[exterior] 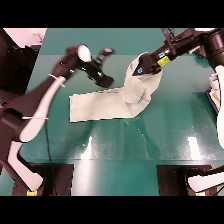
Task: Fold the shirts.
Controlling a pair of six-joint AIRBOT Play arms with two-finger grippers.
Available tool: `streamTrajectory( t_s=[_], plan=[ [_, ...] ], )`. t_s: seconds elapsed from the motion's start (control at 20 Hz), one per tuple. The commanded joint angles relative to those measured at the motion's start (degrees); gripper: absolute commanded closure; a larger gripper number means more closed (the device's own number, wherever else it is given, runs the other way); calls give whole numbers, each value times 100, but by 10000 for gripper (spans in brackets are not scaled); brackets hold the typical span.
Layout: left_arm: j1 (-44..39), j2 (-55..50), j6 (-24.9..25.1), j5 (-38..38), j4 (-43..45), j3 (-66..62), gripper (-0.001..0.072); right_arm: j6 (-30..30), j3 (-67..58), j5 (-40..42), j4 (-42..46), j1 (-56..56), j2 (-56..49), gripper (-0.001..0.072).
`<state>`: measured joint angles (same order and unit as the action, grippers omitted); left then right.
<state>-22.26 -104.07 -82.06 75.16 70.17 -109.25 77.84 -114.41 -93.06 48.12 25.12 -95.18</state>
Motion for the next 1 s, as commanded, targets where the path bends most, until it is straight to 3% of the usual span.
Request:
streamTrajectory(
  t_s=[0.0, 0.2, 0.25, 0.3, 0.4, 0.45, 0.5, 0.65, 0.85, 0.95],
  plan=[
    [946, 754, -44, 348, 192, -39, 686, -203, 13, 717, -15, 450, -74, 700],
    [1932, 1580, -46, 369, 190, -39, 685, -776, 11, 2144, -258, 1521, -597, 695],
    [2107, 1733, -46, 372, 188, -39, 685, -957, -17, 2662, -367, 1878, -866, 600],
    [2262, 1867, -48, 382, 186, -39, 685, -1121, -144, 3119, -391, 2216, -1193, 446],
    [2461, 2072, -50, 437, 184, -37, 685, -1281, -601, 3818, -466, 2806, -1895, 283],
    [2520, 2142, -48, 490, 181, -37, 685, -1281, -772, 4002, -516, 3003, -2120, 133],
    [2540, 2184, -46, 542, 192, -39, 685, -1300, -758, 4100, -483, 3106, -2170, 71],
    [2553, 2225, -46, 719, 160, -37, 685, -1377, 46, 4061, 52, 2896, -1558, 79],
    [2551, 2218, -48, 1150, 96, -4, 685, -1143, 957, 2575, 752, 1869, -581, 91],
    [2551, 2218, -35, 1123, -404, 354, 684, -1119, 1480, 2031, 737, 1283, -173, 151]
  ],
)
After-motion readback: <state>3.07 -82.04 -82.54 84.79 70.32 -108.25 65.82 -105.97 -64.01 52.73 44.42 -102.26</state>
